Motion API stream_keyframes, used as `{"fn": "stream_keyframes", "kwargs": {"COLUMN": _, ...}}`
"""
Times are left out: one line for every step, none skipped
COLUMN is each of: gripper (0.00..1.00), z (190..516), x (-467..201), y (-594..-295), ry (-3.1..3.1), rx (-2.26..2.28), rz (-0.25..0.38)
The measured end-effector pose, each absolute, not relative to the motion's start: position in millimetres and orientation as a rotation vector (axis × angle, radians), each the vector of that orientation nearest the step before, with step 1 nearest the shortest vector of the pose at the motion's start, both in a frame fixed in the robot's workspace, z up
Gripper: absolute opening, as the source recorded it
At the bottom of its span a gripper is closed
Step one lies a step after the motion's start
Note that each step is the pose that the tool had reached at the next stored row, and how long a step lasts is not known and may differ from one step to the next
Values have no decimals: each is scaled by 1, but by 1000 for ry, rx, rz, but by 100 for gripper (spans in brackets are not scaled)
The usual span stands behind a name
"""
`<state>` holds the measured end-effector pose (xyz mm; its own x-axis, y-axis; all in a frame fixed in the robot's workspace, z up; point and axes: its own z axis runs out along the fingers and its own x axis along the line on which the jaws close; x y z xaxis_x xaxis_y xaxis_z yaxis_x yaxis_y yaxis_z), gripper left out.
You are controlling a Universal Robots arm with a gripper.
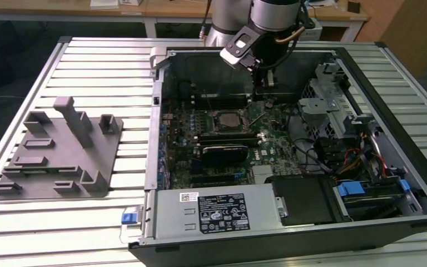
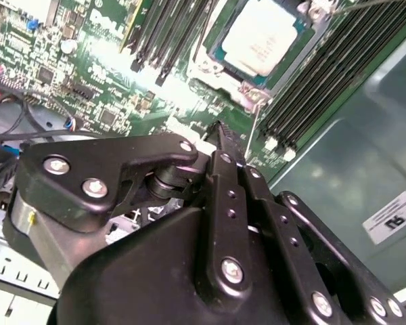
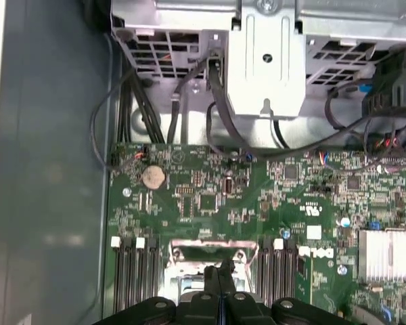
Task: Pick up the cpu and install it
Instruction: 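Close the cpu cover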
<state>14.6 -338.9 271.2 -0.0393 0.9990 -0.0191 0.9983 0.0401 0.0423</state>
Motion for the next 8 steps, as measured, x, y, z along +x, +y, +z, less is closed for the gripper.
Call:
{"fn": "stream_keyframes", "kwargs": {"gripper": 11, "z": 271, "x": 16, "y": -339, "ry": 2234, "rx": 2147, "rz": 27}}
{"fn": "stream_keyframes", "kwargs": {"gripper": 11, "z": 271, "x": 18, "y": -339, "ry": 2234, "rx": 2147, "rz": 27}}
{"fn": "stream_keyframes", "kwargs": {"gripper": 11, "z": 271, "x": 21, "y": -339, "ry": 2233, "rx": 2148, "rz": 27}}
{"fn": "stream_keyframes", "kwargs": {"gripper": 11, "z": 271, "x": 23, "y": -338, "ry": 2233, "rx": 2148, "rz": 26}}
{"fn": "stream_keyframes", "kwargs": {"gripper": 11, "z": 271, "x": 26, "y": -338, "ry": 2233, "rx": 2148, "rz": 27}}
{"fn": "stream_keyframes", "kwargs": {"gripper": 11, "z": 271, "x": 28, "y": -338, "ry": 2233, "rx": 2148, "rz": 27}}
{"fn": "stream_keyframes", "kwargs": {"gripper": 11, "z": 271, "x": 31, "y": -338, "ry": 2233, "rx": 2149, "rz": 27}}
{"fn": "stream_keyframes", "kwargs": {"gripper": 11, "z": 271, "x": 33, "y": -338, "ry": 2232, "rx": 2149, "rz": 27}}
